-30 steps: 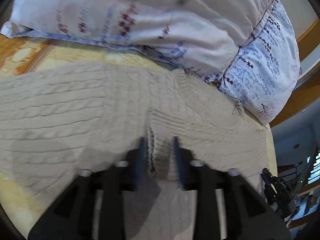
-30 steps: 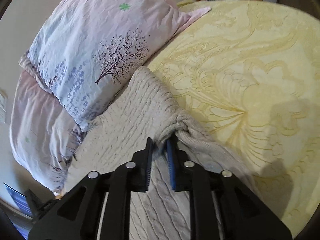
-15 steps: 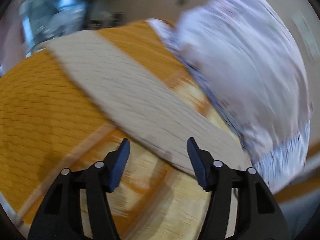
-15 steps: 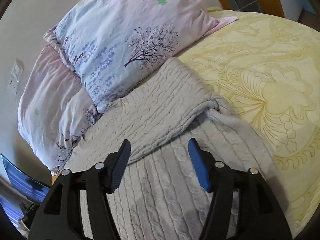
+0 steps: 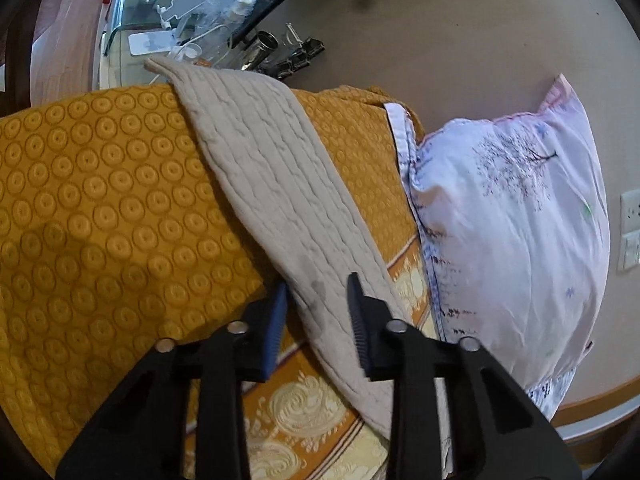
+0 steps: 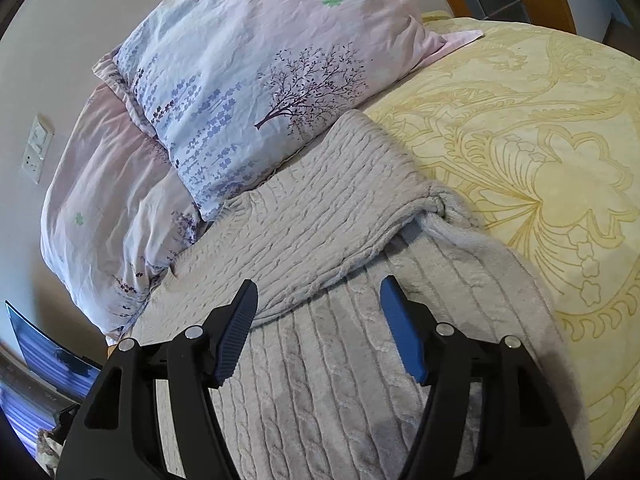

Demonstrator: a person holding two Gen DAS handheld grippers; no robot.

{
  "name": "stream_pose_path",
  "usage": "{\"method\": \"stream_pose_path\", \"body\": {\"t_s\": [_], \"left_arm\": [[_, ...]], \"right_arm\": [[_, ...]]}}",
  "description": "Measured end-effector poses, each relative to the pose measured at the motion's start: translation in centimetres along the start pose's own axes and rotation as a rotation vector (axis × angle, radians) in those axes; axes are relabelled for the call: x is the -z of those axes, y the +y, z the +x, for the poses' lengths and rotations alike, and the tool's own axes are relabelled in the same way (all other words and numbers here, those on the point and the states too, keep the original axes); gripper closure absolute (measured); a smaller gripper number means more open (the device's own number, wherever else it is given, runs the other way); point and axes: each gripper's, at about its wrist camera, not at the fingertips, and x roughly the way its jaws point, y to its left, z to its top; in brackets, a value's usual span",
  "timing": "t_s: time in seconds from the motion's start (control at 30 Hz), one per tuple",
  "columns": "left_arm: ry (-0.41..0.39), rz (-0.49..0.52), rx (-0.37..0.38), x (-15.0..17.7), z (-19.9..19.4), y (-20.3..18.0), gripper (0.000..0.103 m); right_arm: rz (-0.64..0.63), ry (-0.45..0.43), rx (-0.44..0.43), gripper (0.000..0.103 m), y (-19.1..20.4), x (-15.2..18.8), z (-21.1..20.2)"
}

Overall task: Fold small clothes
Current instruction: 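Fold the held sleeve across the sweater body with the left gripper, then release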

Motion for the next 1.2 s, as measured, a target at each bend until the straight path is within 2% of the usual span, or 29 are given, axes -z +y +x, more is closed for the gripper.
{"method": "stream_pose_path", "body": {"t_s": [0.07, 0.13, 0.23, 0.3, 0.4, 0.5, 0.6, 0.67, 0.8, 0.83, 0.87, 0.93, 1.0, 1.03, 1.07, 1.1, 1.13, 1.17, 1.2], "left_arm": [[0.010, -0.007, -0.014, -0.3, 0.5, 0.2, 0.095], [-0.003, -0.004, -0.011, -0.2, 0.6, 0.0, 0.096], [-0.040, 0.056, 0.019, 0.5, -0.4, -2.1, 0.097], [-0.054, 0.116, 0.069, 1.7, -1.2, -5.0, 0.097], [-0.026, 0.223, 0.148, 4.3, -1.4, -9.3, 0.097], [0.048, 0.376, 0.246, 9.3, -0.8, -14.9, 0.097], [0.136, 0.481, 0.328, 14.3, 0.7, -18.8, 0.097], [0.213, 0.563, 0.367, 18.8, 2.4, -21.2, 0.097], [0.317, 0.687, 0.349, 26.6, 6.1, -23.6, 0.097], [0.335, 0.705, 0.344, 27.8, 6.7, -23.8, 0.097], [0.376, 0.738, 0.326, 30.1, 7.8, -24.1, 0.097], [0.423, 0.795, 0.289, 32.7, 9.3, -24.3, 0.096], [0.471, 0.878, 0.241, 35.5, 10.4, -24.2, 0.090], [0.499, 0.916, 0.218, 36.3, 10.7, -24.0, 0.078], [0.513, 0.930, 0.221, 36.3, 10.7, -23.9, 0.068], [0.525, 0.937, 0.242, 36.3, 10.2, -23.6, 0.062], [0.530, 0.940, 0.259, 36.2, 9.6, -23.3, 0.050], [0.521, 0.935, 0.286, 35.1, 8.3, -22.8, 0.042], [0.508, 0.930, 0.302, 34.2, 7.7, -22.4, 0.041]], "right_arm": [[-0.001, 0.001, -0.004, 0.037, 0.1, 0.1, 0.0], [-0.002, 0.002, -0.008, 0.036, 0.1, 0.1, 0.0], [-0.007, 0.003, -0.017, 0.034, 0.2, 0.1, 0.0], [-0.011, 0.005, -0.019, 0.033, 0.3, 0.1, 0.0], [-0.010, 0.005, -0.024, 0.033, 0.2, 0.1, 0.1], [-0.009, 0.004, -0.026, 0.033, 0.2, 0.1, 0.0], [-0.008, 0.004, -0.031, 0.033, 0.2, 0.1, 0.0], [-0.008, 0.004, -0.034, 0.033, 0.2, 0.1, 0.0], [-0.011, 0.012, -0.028, 0.033, 0.3, 0.1, 0.0], [-0.020, 0.021, -0.021, 0.033, 0.4, 0.2, 0.0], [-0.029, 0.030, -0.018, 0.033, 0.6, 0.2, 0.0], [-0.035, 0.046, -0.015, 0.033, 0.8, 0.2, -0.1], [-0.031, 0.076, -0.023, 0.033, 1.0, 0.0, -0.3], [-0.033, 0.086, -0.024, 0.033, 1.1, -0.1, -0.4], [-0.046, 0.100, -0.020, 0.033, 1.5, -0.3, -0.5], [-0.069, 0.109, -0.022, 0.033, 2.1, -0.6, -0.7], [-0.104, 0.120, -0.027, 0.033, 3.0, -0.9, -0.8], [-0.138, 0.129, -0.035, 0.033, 3.8, -1.0, -0.9], [-0.190, 0.140, -0.050, 0.033, 5.1, -1.2, -0.9]]}}
